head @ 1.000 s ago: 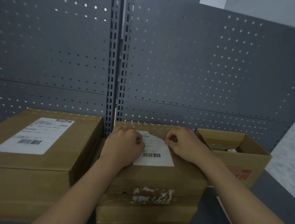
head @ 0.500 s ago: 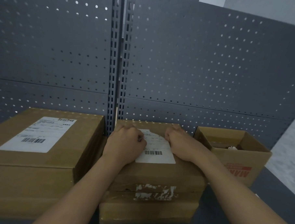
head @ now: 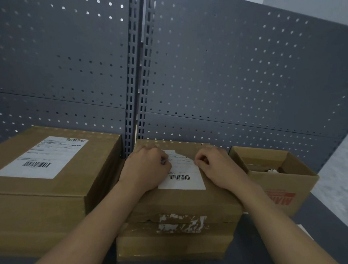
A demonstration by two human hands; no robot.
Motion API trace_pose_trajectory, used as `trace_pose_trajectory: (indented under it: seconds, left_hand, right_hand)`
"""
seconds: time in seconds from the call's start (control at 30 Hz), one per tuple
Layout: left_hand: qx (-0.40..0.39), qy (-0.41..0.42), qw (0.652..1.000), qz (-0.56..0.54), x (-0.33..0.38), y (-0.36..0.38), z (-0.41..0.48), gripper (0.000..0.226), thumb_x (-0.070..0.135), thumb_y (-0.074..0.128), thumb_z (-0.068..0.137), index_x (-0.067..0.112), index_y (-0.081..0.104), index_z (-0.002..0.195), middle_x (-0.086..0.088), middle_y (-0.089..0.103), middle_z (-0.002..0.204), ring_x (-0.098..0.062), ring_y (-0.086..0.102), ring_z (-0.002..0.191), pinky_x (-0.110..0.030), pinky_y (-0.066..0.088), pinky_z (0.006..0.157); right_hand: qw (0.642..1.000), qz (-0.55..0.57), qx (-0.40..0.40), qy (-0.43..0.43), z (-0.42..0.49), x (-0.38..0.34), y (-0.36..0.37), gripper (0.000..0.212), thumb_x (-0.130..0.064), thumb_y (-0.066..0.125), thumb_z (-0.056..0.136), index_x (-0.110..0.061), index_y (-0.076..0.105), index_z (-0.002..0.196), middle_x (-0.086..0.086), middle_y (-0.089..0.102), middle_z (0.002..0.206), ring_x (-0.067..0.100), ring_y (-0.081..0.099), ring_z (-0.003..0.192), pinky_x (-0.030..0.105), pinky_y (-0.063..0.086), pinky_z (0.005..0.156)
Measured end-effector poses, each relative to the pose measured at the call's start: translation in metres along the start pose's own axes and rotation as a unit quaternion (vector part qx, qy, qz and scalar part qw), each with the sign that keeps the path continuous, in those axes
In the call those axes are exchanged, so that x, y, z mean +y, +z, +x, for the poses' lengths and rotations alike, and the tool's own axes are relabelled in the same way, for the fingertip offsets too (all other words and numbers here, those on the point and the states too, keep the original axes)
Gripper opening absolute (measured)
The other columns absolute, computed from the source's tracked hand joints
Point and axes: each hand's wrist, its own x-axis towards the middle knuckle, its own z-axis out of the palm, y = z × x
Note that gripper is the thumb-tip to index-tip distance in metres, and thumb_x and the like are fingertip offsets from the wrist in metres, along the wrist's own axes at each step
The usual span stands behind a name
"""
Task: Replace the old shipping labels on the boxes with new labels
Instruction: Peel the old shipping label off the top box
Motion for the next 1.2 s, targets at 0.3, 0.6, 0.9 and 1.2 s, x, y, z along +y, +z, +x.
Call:
trace_pose_trajectory:
  seconds: [0.3,0.6,0.9,1.2]
  left_hand:
    - [-0.007,-0.007,1.0,-0.003,-0.001,0.001,0.001,0.03,0.038,0.056,0.092,0.029,0.071,0.116,0.007,0.065,0.121,-0.018,0.056,0.114,-0.041,0.052,0.092]
    - [-0.012,-0.011,1.0,0.001,-0.001,0.0,0.001,0.031,0.04,0.055,0.092,0.03,0.07,0.118,0.007,0.064,0.122,-0.019,0.055,0.115,-0.042,0.052,0.093]
    - [-0.017,-0.014,1.0,-0.002,-0.001,-0.002,0.002,0.031,0.039,0.055,0.093,0.03,0.069,0.12,0.007,0.062,0.124,-0.017,0.052,0.118,-0.041,0.051,0.094]
    - [-0.013,-0.011,1.0,0.004,0.002,-0.001,0.001,0.03,0.038,0.056,0.092,0.029,0.071,0.116,0.005,0.065,0.122,-0.018,0.055,0.113,-0.042,0.053,0.091]
  right_hand:
    - [0.993,0.101,0.043,-0.039,-0.013,-0.01,-0.003,0.019,-0.022,0.048,0.101,-0.032,0.051,0.086,-0.017,0.054,0.085,-0.004,0.05,0.078,0.013,0.034,0.066]
    - [0.99,0.136,0.016,0.018,-0.015,-0.008,-0.008,0.037,-0.036,0.071,0.088,-0.031,0.055,0.121,-0.014,0.066,0.1,-0.004,0.059,0.091,0.018,0.049,0.081]
    - [0.996,0.057,0.059,-0.017,-0.02,-0.016,0.002,0.016,-0.022,0.06,0.097,-0.02,0.074,0.104,-0.007,0.069,0.11,-0.002,0.052,0.092,0.006,0.038,0.073]
    - [0.989,0.107,0.089,-0.048,-0.027,-0.013,0.008,0.013,-0.024,0.051,0.101,-0.03,0.057,0.092,-0.014,0.054,0.094,0.0,0.05,0.092,0.018,0.038,0.076]
